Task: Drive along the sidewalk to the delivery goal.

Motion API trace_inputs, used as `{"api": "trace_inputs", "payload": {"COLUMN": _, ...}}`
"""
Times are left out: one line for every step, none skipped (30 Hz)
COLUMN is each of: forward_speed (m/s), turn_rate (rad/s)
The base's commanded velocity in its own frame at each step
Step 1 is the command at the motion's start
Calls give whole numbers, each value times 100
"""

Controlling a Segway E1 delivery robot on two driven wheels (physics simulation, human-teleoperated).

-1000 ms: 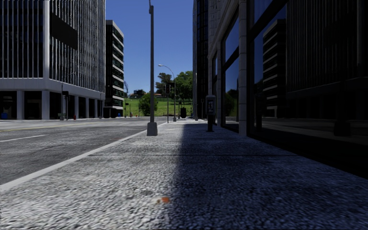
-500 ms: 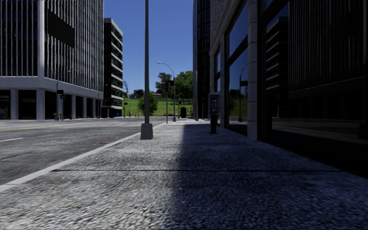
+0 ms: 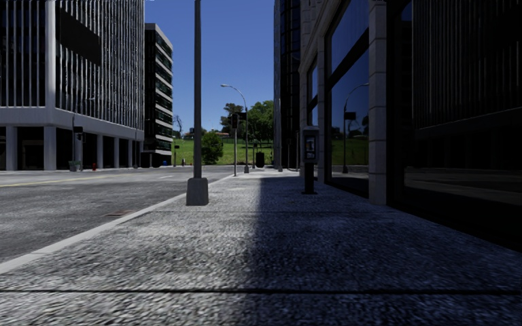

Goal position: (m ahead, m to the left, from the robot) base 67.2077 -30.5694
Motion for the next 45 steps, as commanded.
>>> {"api": "trace_inputs", "payload": {"forward_speed": 200, "turn_rate": 0}}
{"api": "trace_inputs", "payload": {"forward_speed": 200, "turn_rate": 0}}
{"api": "trace_inputs", "payload": {"forward_speed": 200, "turn_rate": 0}}
{"api": "trace_inputs", "payload": {"forward_speed": 200, "turn_rate": 0}}
{"api": "trace_inputs", "payload": {"forward_speed": 200, "turn_rate": 0}}
{"api": "trace_inputs", "payload": {"forward_speed": 200, "turn_rate": 0}}
{"api": "trace_inputs", "payload": {"forward_speed": 200, "turn_rate": 0}}
{"api": "trace_inputs", "payload": {"forward_speed": 200, "turn_rate": 0}}
{"api": "trace_inputs", "payload": {"forward_speed": 200, "turn_rate": 0}}
{"api": "trace_inputs", "payload": {"forward_speed": 200, "turn_rate": 0}}
{"api": "trace_inputs", "payload": {"forward_speed": 200, "turn_rate": 0}}
{"api": "trace_inputs", "payload": {"forward_speed": 200, "turn_rate": 0}}
{"api": "trace_inputs", "payload": {"forward_speed": 200, "turn_rate": 0}}
{"api": "trace_inputs", "payload": {"forward_speed": 200, "turn_rate": 0}}
{"api": "trace_inputs", "payload": {"forward_speed": 200, "turn_rate": 0}}
{"api": "trace_inputs", "payload": {"forward_speed": 200, "turn_rate": 0}}
{"api": "trace_inputs", "payload": {"forward_speed": 200, "turn_rate": 0}}
{"api": "trace_inputs", "payload": {"forward_speed": 200, "turn_rate": 0}}
{"api": "trace_inputs", "payload": {"forward_speed": 200, "turn_rate": 0}}
{"api": "trace_inputs", "payload": {"forward_speed": 200, "turn_rate": 0}}
{"api": "trace_inputs", "payload": {"forward_speed": 200, "turn_rate": 0}}
{"api": "trace_inputs", "payload": {"forward_speed": 200, "turn_rate": 0}}
{"api": "trace_inputs", "payload": {"forward_speed": 200, "turn_rate": 0}}
{"api": "trace_inputs", "payload": {"forward_speed": 200, "turn_rate": 0}}
{"api": "trace_inputs", "payload": {"forward_speed": 200, "turn_rate": 0}}
{"api": "trace_inputs", "payload": {"forward_speed": 200, "turn_rate": 0}}
{"api": "trace_inputs", "payload": {"forward_speed": 200, "turn_rate": 0}}
{"api": "trace_inputs", "payload": {"forward_speed": 200, "turn_rate": 0}}
{"api": "trace_inputs", "payload": {"forward_speed": 200, "turn_rate": 0}}
{"api": "trace_inputs", "payload": {"forward_speed": 200, "turn_rate": 0}}
{"api": "trace_inputs", "payload": {"forward_speed": 200, "turn_rate": 0}}
{"api": "trace_inputs", "payload": {"forward_speed": 200, "turn_rate": 0}}
{"api": "trace_inputs", "payload": {"forward_speed": 200, "turn_rate": 0}}
{"api": "trace_inputs", "payload": {"forward_speed": 200, "turn_rate": 0}}
{"api": "trace_inputs", "payload": {"forward_speed": 200, "turn_rate": 0}}
{"api": "trace_inputs", "payload": {"forward_speed": 200, "turn_rate": 0}}
{"api": "trace_inputs", "payload": {"forward_speed": 200, "turn_rate": 0}}
{"api": "trace_inputs", "payload": {"forward_speed": 200, "turn_rate": 0}}
{"api": "trace_inputs", "payload": {"forward_speed": 200, "turn_rate": 0}}
{"api": "trace_inputs", "payload": {"forward_speed": 200, "turn_rate": 0}}
{"api": "trace_inputs", "payload": {"forward_speed": 200, "turn_rate": 0}}
{"api": "trace_inputs", "payload": {"forward_speed": 200, "turn_rate": 0}}
{"api": "trace_inputs", "payload": {"forward_speed": 200, "turn_rate": 0}}
{"api": "trace_inputs", "payload": {"forward_speed": 200, "turn_rate": 0}}
{"api": "trace_inputs", "payload": {"forward_speed": 200, "turn_rate": 0}}
